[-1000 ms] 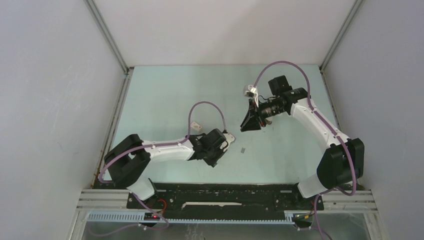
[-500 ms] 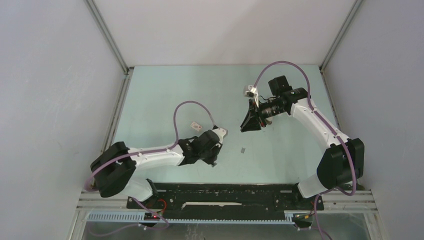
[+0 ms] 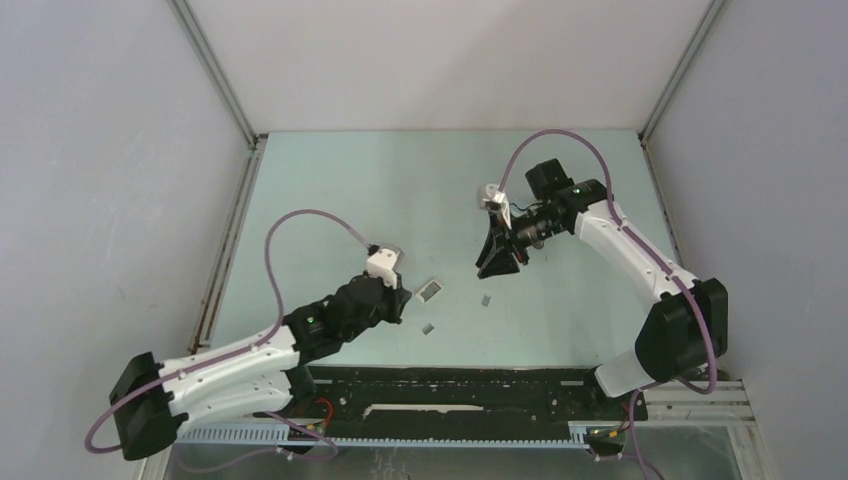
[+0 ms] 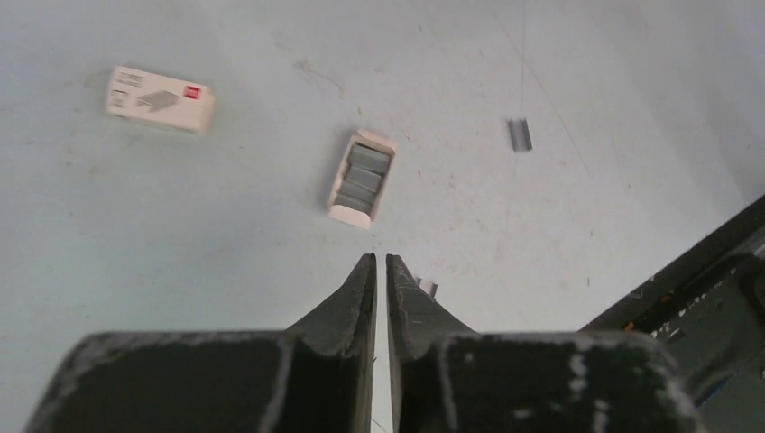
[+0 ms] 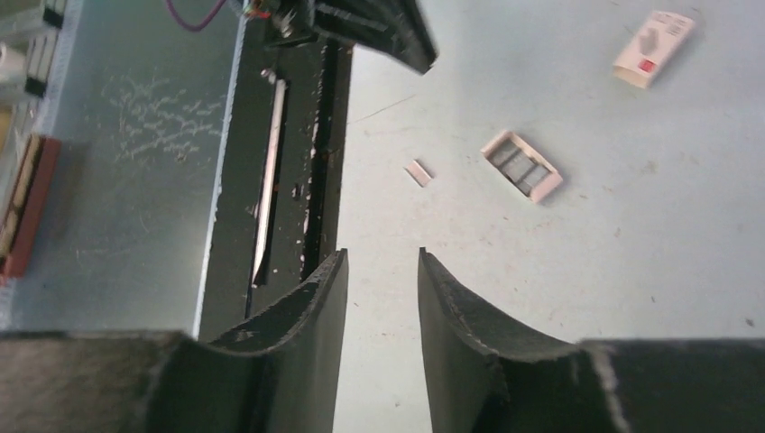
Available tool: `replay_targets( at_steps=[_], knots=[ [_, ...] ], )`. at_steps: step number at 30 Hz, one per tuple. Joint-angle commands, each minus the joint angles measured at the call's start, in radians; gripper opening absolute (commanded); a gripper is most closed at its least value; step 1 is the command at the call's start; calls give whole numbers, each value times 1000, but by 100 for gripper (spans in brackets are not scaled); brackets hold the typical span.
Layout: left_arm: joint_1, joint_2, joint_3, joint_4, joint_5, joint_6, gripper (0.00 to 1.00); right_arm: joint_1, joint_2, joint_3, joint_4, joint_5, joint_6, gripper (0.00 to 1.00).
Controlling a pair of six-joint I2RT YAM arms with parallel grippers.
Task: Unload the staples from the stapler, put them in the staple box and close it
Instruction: Pick up the staple from the center of the board.
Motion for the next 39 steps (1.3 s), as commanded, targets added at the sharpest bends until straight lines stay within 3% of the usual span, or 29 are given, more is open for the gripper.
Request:
replay_targets(
  at_steps=[1, 7, 11, 16, 20, 24, 33, 39],
  knots=[
    [27, -153, -62, 44, -159, -15, 21, 94, -64, -51, -35, 0, -147, 47],
    [125, -380, -155, 39, -222, -40, 72, 271, -143, -236, 161, 127, -246, 63],
    [169, -523, -200, -5, -265, -59, 89, 369, -102, -251, 205, 227, -302, 64],
    [189, -662, -235, -68, -324, -70, 90, 527, -26, -252, 285, 428, -270, 65],
    [191, -713, -267, -80, -370, -78, 94, 604, 30, -239, 319, 492, -232, 65],
    [194, -710, -310, -62, -398, -92, 100, 621, 81, -209, 314, 498, -216, 65],
    [199, -659, -354, 41, -522, -80, 100, 631, 177, -143, 331, 513, -203, 64],
    [201, -677, -367, 53, -516, -60, 100, 640, 255, -85, 364, 561, -179, 63]
  ],
)
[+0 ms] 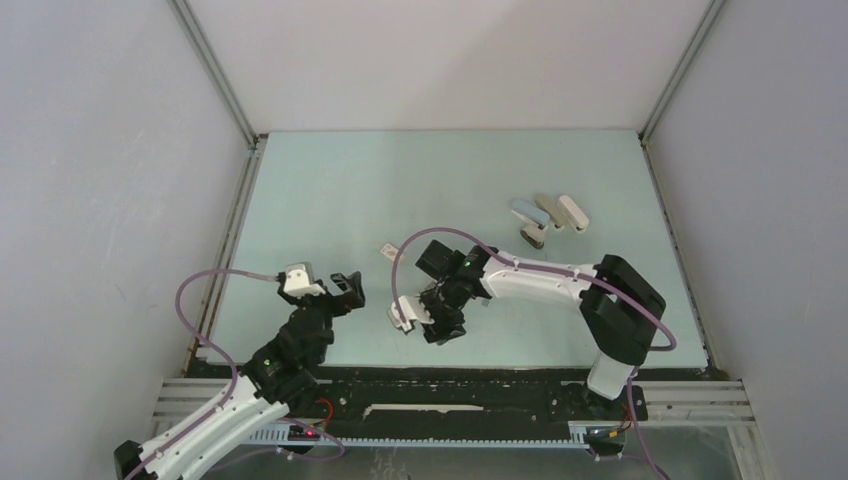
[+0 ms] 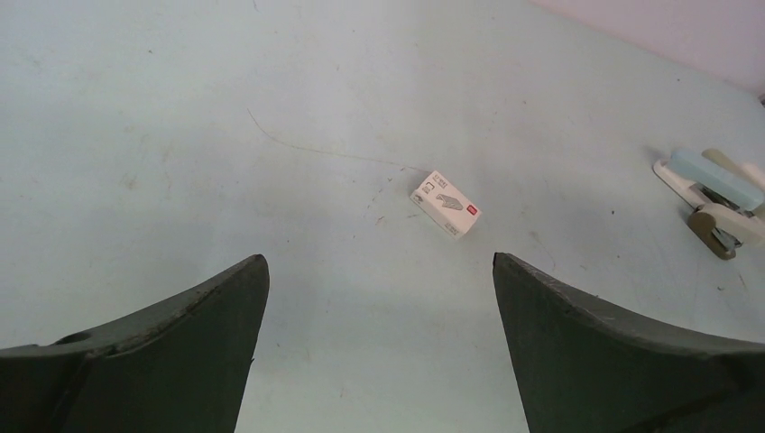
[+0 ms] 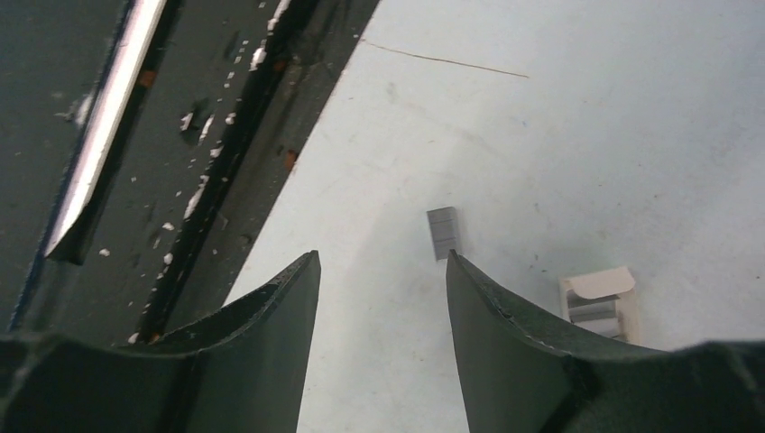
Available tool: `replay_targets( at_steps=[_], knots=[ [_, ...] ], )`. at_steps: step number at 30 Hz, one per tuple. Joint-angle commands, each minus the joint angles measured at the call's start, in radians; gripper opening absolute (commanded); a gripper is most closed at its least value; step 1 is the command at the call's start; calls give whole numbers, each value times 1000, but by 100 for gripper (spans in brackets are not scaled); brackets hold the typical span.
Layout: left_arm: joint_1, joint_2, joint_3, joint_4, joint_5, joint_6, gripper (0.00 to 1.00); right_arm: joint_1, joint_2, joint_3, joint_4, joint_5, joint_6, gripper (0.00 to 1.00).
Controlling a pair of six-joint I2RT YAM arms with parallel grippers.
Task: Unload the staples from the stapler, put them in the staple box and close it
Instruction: Pick up the staple from the center of the board.
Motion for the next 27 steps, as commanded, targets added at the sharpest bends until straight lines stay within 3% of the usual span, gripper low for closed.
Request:
replay_targets(
  at_steps=[1, 27],
  knots=[
    [5, -19, -23, 57, -40, 20, 100, 13, 55, 79, 27, 29, 25, 62],
    [6, -105, -53, 57, 11, 47, 100, 59, 211, 130, 36, 184, 12, 49]
  ],
)
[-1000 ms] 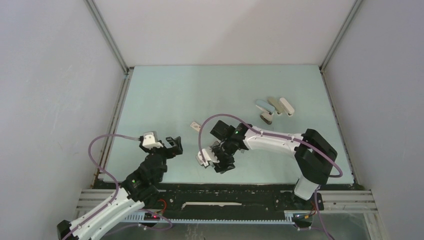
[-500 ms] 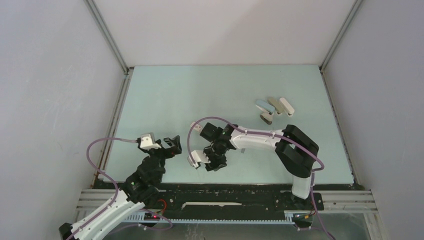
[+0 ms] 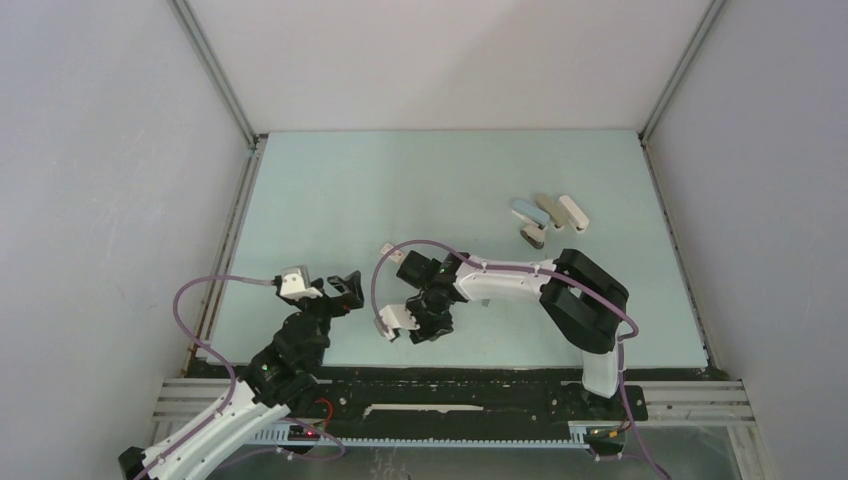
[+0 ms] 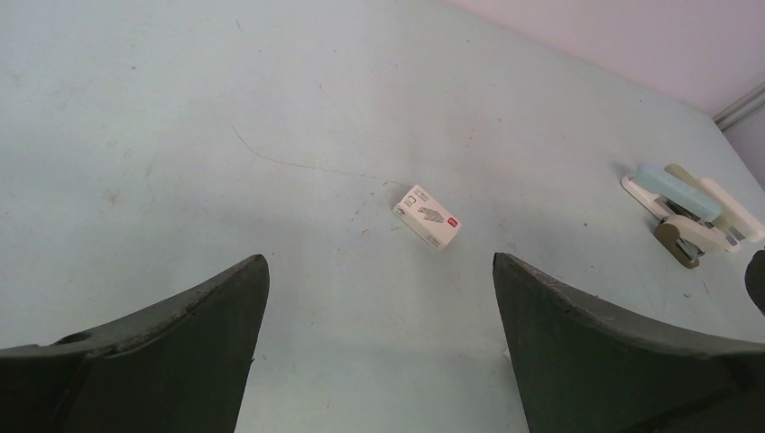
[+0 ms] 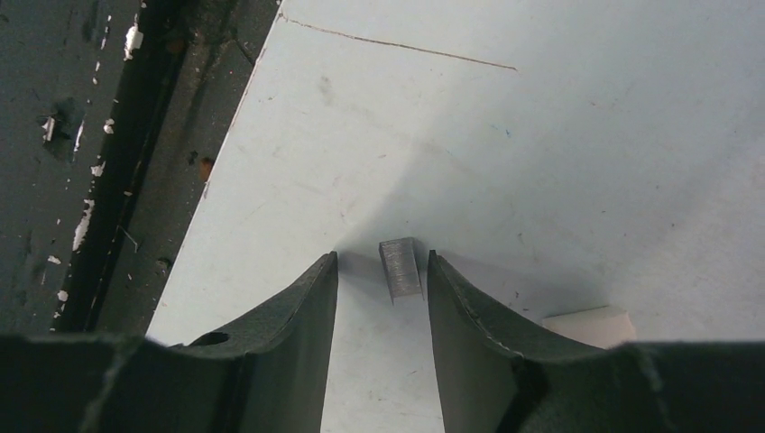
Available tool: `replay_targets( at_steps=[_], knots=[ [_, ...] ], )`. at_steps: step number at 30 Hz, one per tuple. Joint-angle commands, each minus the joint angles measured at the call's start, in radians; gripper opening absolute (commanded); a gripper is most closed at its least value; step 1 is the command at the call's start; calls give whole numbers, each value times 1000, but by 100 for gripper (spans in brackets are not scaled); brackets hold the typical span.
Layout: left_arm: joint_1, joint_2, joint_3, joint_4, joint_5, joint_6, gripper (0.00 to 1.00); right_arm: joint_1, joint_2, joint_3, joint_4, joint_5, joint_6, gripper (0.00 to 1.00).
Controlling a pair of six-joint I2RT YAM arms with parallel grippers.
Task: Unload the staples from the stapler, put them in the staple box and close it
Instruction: Pick up the staple from the center of the board.
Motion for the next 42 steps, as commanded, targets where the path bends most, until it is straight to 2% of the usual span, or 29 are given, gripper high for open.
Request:
replay_targets(
  at_steps=[1, 23, 42],
  knots=[
    [6, -14, -20, 28, -4, 22, 100, 9, 17, 28, 14, 23, 5, 49],
    [6, -19, -21, 29, 4, 20, 100, -1, 28, 28, 38, 69, 62, 23],
    [5, -16, -21, 31, 5, 20, 100, -29, -62, 30, 39, 2, 189, 19]
  ],
)
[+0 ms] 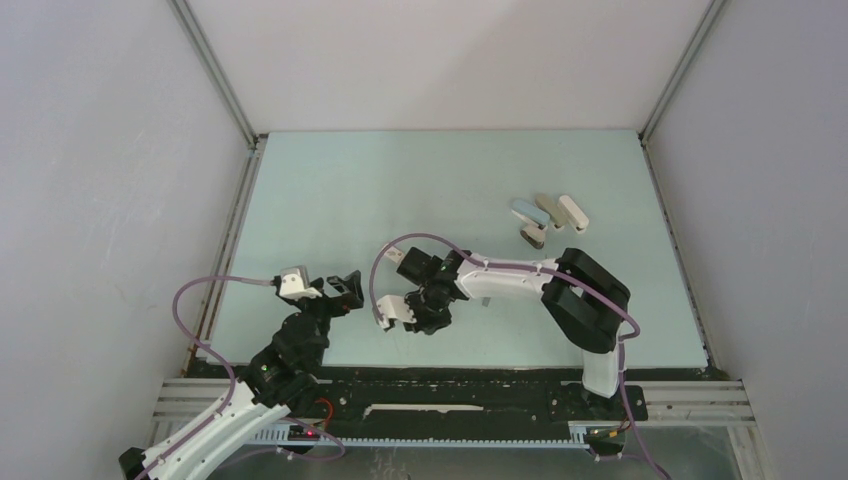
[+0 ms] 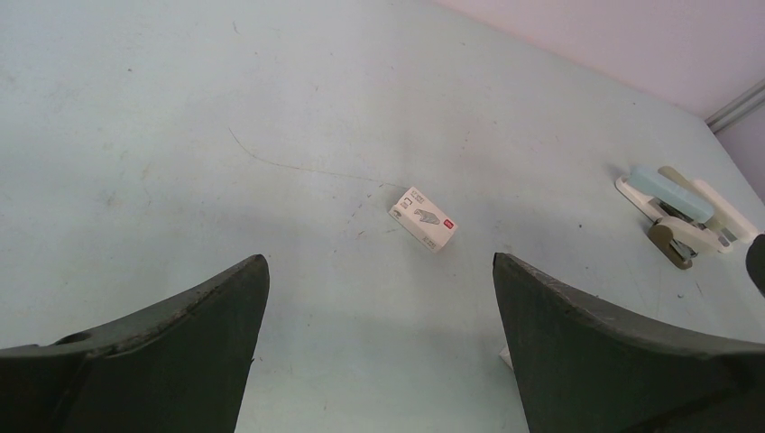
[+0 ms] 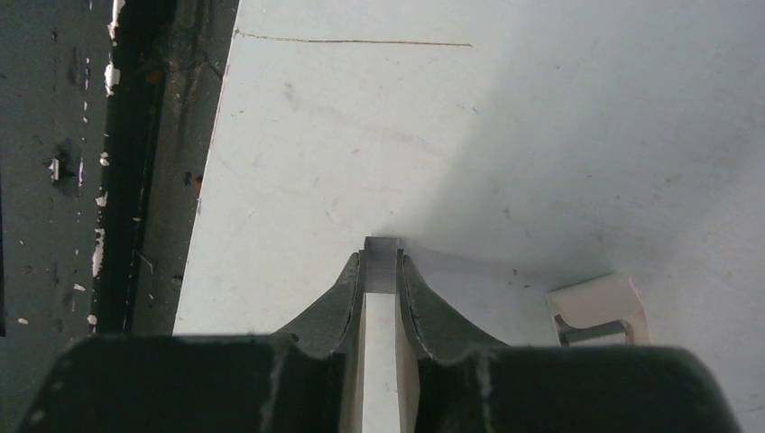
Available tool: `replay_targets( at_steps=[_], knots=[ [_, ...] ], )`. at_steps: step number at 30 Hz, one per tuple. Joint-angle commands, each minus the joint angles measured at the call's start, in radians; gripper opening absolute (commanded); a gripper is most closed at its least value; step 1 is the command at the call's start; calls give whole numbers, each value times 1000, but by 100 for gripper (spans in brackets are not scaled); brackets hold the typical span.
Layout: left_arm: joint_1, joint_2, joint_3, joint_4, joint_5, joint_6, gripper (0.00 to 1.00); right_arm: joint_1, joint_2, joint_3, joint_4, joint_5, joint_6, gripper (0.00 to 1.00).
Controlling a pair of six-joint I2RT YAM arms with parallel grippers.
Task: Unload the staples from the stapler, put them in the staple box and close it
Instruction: Pick up the staple from the center of the board, then place the staple in the staple box.
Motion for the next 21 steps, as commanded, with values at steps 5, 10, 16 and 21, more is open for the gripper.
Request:
replay_targets(
  at_steps=[5, 10, 16, 21],
  knots=[
    [5, -4, -21, 29, 2, 20, 100, -15, -84, 23, 16, -49, 65, 19],
    [6, -5, -22, 29, 3, 19, 100, -14, -85, 54, -9, -76, 97, 19],
    [5, -6, -21, 29, 4, 19, 100, -20, -101, 62, -15, -81, 114, 19],
    [5, -6, -21, 29, 5, 21, 100, -41, -112, 70, -15, -94, 138, 20]
  ],
)
